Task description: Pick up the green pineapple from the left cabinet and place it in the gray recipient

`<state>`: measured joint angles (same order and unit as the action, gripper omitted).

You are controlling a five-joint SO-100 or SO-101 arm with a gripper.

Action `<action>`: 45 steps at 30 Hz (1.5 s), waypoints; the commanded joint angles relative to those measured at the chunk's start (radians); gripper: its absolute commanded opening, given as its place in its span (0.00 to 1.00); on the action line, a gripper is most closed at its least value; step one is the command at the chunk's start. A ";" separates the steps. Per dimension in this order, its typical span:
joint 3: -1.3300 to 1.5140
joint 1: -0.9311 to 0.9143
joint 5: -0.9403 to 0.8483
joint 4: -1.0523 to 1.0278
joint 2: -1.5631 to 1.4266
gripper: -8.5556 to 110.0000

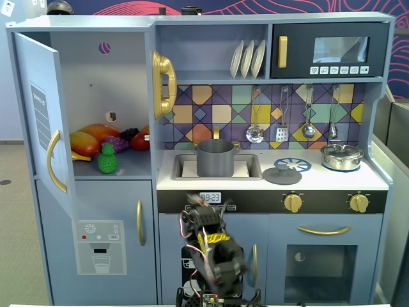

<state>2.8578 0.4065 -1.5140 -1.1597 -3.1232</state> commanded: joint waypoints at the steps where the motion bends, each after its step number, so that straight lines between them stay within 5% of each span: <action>1: -0.229 0.298 -0.023 0.563 0.129 0.07; 6: -0.334 0.353 -0.112 1.003 0.362 0.13; 17: -0.630 0.353 -0.057 1.049 0.604 0.45; 45: -0.919 0.350 -0.067 1.359 1.121 0.47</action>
<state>2.0494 0.7578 -1.5677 0.1657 -2.0387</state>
